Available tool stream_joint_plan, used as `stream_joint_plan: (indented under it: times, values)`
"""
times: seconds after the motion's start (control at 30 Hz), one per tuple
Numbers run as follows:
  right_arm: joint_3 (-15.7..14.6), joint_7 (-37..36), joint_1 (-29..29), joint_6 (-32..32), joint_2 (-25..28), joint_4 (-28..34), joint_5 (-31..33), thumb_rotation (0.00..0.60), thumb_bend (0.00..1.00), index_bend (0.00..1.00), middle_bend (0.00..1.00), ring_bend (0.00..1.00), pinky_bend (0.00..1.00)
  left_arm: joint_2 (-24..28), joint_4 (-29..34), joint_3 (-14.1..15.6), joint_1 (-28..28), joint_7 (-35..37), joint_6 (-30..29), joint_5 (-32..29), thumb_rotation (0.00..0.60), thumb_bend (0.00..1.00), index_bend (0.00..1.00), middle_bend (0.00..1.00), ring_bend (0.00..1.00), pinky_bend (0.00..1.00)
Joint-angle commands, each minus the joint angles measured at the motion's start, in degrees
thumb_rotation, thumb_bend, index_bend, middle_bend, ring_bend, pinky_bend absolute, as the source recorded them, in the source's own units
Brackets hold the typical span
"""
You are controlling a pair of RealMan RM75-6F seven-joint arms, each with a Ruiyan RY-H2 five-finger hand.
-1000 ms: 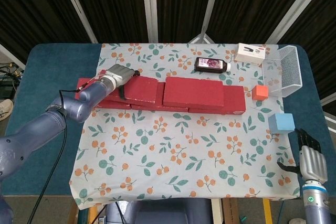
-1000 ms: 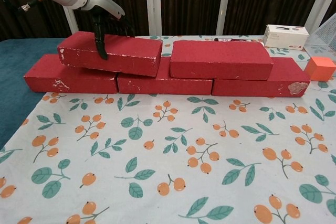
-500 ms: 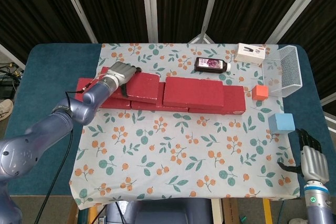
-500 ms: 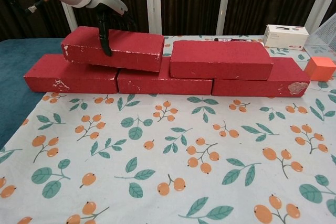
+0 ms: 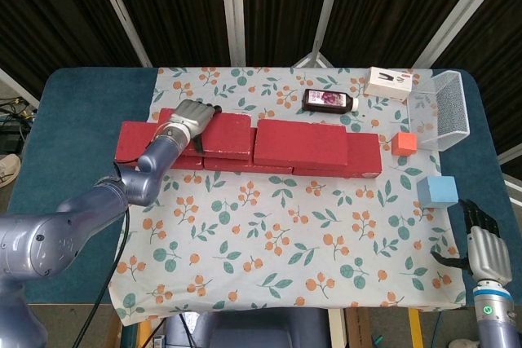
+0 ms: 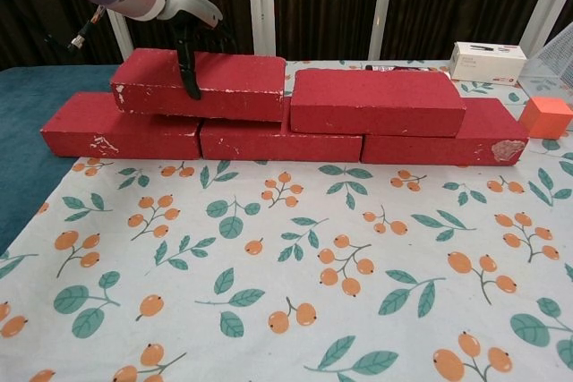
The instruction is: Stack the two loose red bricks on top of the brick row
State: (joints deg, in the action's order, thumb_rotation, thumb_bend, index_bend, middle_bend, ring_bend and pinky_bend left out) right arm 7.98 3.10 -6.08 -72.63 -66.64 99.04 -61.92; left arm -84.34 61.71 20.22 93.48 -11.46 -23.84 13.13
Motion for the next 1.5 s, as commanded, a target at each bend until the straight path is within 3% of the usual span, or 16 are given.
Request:
stream_joint_plan:
  times: [0.03, 0.47, 1.5]
  values:
    - [0.04, -0.15, -0.06, 0.12, 0.11, 0.04, 0.04, 0.600, 0.10, 0.01, 0.01, 0.00, 0.00, -0.12, 1.42, 0.97, 1.13, -2.14, -1.16, -2.91, 0.600, 0.11, 0.37, 0.43, 0.30, 0.27]
    - [-0.13, -0.98, 0.25, -0.05, 0.39, -0.04, -0.23, 0.600, 0.10, 0.01, 0.01, 0.00, 0.00, -1.38, 1.40, 0.01, 1.36, -6.73, -2.58, -7.11, 0.600, 0.11, 0.37, 0.43, 0.30, 0.28]
    - [-0.01, -0.34, -0.11, 0.63, 0.56, 0.20, 1.18, 0.600, 0.10, 0.01, 0.01, 0.00, 0.00, -1.83, 0.79, -4.57, -0.68, -11.97, -2.34, -8.40, 0.600, 0.11, 0.37, 0.44, 0.30, 0.28]
